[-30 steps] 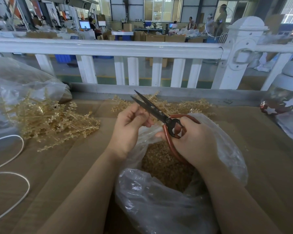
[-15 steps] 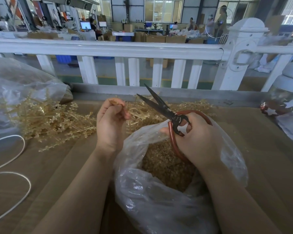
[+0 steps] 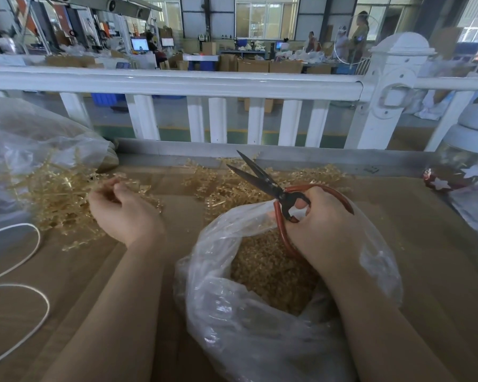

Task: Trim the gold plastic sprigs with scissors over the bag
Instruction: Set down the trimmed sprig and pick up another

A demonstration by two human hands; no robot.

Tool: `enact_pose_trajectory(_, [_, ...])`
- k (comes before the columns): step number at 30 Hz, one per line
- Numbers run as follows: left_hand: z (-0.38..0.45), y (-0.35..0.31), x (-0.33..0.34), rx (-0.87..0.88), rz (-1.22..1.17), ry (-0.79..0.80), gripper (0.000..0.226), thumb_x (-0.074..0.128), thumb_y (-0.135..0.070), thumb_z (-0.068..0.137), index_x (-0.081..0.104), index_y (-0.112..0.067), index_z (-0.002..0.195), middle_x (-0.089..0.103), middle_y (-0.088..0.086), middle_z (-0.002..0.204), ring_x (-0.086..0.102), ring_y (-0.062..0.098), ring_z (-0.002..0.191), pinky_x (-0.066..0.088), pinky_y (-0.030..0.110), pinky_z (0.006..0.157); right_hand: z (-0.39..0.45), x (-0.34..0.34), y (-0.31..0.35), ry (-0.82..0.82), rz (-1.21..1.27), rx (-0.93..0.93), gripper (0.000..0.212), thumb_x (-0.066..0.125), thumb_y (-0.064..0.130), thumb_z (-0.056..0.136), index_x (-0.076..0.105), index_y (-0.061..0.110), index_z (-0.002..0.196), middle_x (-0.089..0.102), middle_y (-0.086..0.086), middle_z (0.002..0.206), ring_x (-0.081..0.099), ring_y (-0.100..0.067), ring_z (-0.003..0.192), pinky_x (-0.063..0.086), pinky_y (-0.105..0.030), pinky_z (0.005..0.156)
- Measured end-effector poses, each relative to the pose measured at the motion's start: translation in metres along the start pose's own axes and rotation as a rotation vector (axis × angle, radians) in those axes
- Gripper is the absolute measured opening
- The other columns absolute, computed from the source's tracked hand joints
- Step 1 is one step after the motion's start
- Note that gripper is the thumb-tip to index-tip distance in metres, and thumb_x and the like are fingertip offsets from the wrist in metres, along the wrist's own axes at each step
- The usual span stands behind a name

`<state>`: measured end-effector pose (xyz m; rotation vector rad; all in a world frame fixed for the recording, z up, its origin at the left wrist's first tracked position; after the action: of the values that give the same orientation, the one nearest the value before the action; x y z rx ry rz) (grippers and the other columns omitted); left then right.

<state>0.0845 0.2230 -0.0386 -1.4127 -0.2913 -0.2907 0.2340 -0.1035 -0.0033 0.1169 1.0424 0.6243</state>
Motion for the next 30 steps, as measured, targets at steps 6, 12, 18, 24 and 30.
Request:
enact_pose_trajectory(6, [0.007, 0.001, -0.027, -0.104, 0.475, -0.232, 0.034, 0.048, -0.020, 0.100, 0.051, -0.023, 0.133, 0.047, -0.001, 0.139, 0.043, 0.019, 0.130, 0.024, 0.038, 0.109, 0.000, 0.004, 0.000, 0.034, -0.027, -0.009, 0.045, 0.060, 0.074, 0.081, 0.052, 0.032, 0.096, 0.054, 0.018, 0.083, 0.050, -0.004, 0.069, 0.044, -0.022, 0.054])
enact_pose_trajectory(12, [-0.011, -0.046, -0.006, 0.378, 0.560, -0.125, 0.059, 0.057, -0.010, 0.082, 0.053, -0.025, 0.139, 0.042, 0.004, 0.142, 0.035, 0.016, 0.135, 0.014, 0.041, 0.109, -0.002, 0.005, 0.007, 0.046, -0.032, -0.068, 0.040, 0.061, 0.069, 0.081, 0.050, 0.032, 0.089, 0.049, 0.018, 0.075, 0.043, -0.003, 0.061, 0.030, -0.013, 0.051])
enact_pose_trajectory(18, [-0.065, -0.027, 0.071, 0.732, 0.787, 0.538, 0.013, 0.065, -0.024, 0.090, 0.074, -0.026, 0.099, 0.055, -0.006, 0.107, 0.046, 0.021, 0.109, 0.016, 0.036, 0.093, -0.002, 0.003, 0.008, 0.028, 0.001, -0.071, 0.041, 0.054, 0.072, 0.078, 0.051, 0.032, 0.086, 0.034, 0.026, 0.067, 0.036, 0.007, 0.059, 0.024, -0.011, 0.049])
enact_pose_trajectory(24, [-0.083, 0.044, 0.094, 0.579, 1.293, 1.046, 0.050, 0.042, -0.062, 0.096, 0.048, -0.041, 0.141, 0.043, 0.002, 0.145, 0.032, 0.027, 0.137, 0.012, 0.054, 0.114, -0.004, 0.002, 0.009, 0.002, 0.011, -0.096, 0.045, 0.041, 0.074, 0.075, 0.051, 0.030, 0.082, 0.052, 0.018, 0.070, 0.045, -0.002, 0.058, 0.030, -0.011, 0.049])
enact_pose_trajectory(30, [-0.082, 0.041, 0.094, 0.502, 1.146, 1.035, 0.029, 0.057, -0.045, 0.091, 0.060, -0.036, 0.119, 0.052, -0.001, 0.131, 0.041, 0.025, 0.129, 0.016, 0.053, 0.111, -0.003, 0.006, 0.009, -0.007, 0.020, -0.106, 0.043, 0.047, 0.074, 0.076, 0.052, 0.032, 0.085, 0.050, 0.021, 0.072, 0.042, 0.002, 0.059, 0.030, -0.010, 0.050])
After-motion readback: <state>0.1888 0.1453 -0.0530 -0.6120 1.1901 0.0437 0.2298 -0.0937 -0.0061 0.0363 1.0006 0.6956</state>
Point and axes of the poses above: each hand's wrist, its own z-axis towards the middle knuckle, its own x-axis out of the palm, y = z × x, the point moved 10 cm from there along z, towards the middle knuckle
